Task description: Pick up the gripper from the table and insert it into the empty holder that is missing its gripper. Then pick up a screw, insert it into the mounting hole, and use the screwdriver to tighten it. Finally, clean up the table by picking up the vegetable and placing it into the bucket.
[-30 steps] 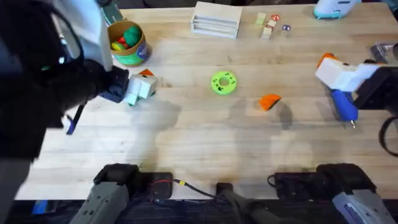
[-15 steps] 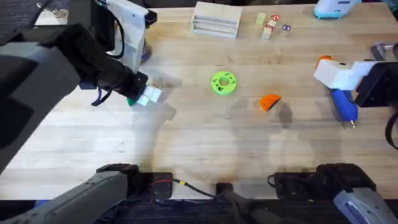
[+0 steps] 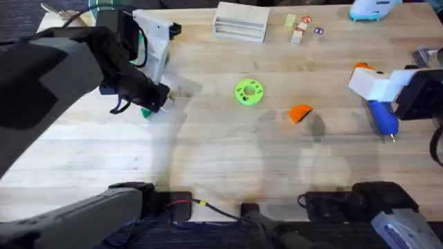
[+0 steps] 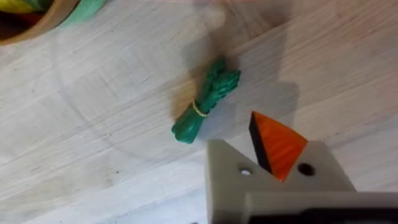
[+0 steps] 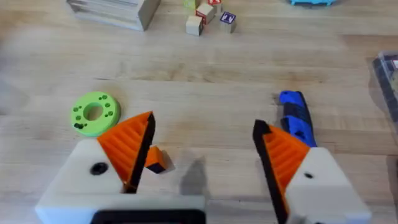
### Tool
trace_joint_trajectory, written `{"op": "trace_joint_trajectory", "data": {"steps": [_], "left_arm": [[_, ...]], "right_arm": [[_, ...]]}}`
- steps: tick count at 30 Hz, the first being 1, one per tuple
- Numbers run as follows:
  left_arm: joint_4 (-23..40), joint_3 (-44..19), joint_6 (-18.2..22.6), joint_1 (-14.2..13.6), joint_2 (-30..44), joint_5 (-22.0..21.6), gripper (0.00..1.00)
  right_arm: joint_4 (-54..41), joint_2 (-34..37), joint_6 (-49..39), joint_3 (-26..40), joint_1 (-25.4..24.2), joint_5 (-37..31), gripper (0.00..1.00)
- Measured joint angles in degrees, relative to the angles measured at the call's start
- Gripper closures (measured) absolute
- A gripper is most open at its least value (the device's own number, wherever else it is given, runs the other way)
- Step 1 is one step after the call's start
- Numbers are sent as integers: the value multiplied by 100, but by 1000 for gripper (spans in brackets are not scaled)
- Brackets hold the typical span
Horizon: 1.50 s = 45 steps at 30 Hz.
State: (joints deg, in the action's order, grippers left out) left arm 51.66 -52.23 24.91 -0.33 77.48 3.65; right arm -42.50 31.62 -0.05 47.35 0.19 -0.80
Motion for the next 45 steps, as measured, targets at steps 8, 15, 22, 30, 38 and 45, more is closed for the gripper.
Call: {"op": "trace_joint_trajectory", "data": {"steps": [8, 15, 22, 30, 38, 45], "left_arm": [[312, -405, 18, -509, -1199, 116, 176], [318, -659, 14, -895, -2439, 130, 13], [304, -664, -23, -978, -3395, 144, 833], [-173, -667, -252, -982, -3742, 304, 10], [-33, -667, -282, -982, -3740, 793, 9], [468, -667, -289, -982, -3740, 1045, 9]], "right_arm": [[0, 0, 0, 0, 1, 1, 9], [0, -1, 0, 0, 1, 2, 9], [0, -2, 0, 0, 1, 2, 9], [0, 0, 0, 0, -1, 2, 9], [0, 0, 0, 0, 1, 2, 9], [0, 0, 0, 0, -1, 2, 9]]}}
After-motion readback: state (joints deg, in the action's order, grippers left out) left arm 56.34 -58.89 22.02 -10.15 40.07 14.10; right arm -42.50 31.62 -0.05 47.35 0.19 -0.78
